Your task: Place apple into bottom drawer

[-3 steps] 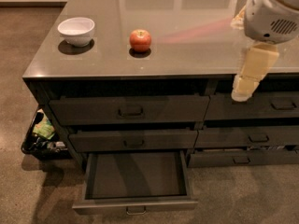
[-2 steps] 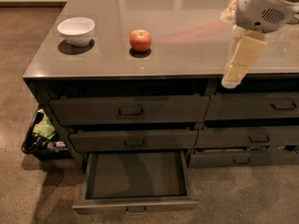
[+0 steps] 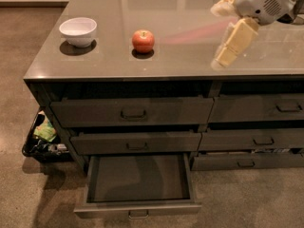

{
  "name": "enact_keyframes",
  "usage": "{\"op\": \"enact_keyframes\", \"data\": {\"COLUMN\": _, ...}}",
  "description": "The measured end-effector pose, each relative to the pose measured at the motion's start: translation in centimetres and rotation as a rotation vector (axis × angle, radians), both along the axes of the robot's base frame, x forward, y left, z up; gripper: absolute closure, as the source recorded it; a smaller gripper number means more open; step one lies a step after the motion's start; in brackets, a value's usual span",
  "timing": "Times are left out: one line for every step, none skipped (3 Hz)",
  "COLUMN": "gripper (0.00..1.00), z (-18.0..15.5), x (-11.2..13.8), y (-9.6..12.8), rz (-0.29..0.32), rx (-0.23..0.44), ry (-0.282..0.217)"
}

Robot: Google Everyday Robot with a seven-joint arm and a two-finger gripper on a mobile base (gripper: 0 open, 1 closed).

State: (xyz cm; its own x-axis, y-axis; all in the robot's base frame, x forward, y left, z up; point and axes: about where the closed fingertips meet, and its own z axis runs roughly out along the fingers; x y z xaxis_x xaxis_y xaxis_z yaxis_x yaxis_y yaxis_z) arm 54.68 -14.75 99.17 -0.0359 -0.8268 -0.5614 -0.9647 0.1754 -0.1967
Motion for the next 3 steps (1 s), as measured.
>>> {"op": "enact_keyframes", "data": {"gripper": 0.0, "z": 0.1, "x": 1.4, "y": 1.0, "rz": -0.008, "rx": 0.052, "ry": -0.012}}
{"op": "enact_keyframes", "data": {"gripper": 0.0, "z": 0.1, "x": 1.4, "y": 1.0, "rz": -0.008, "rx": 0.052, "ry": -0.012}}
{"op": "enact_keyframes", "data": {"gripper": 0.0, "z": -1.1, "x": 2.6, "y": 1.7, "rz": -0.006, "rx": 0.107, "ry": 0.01}}
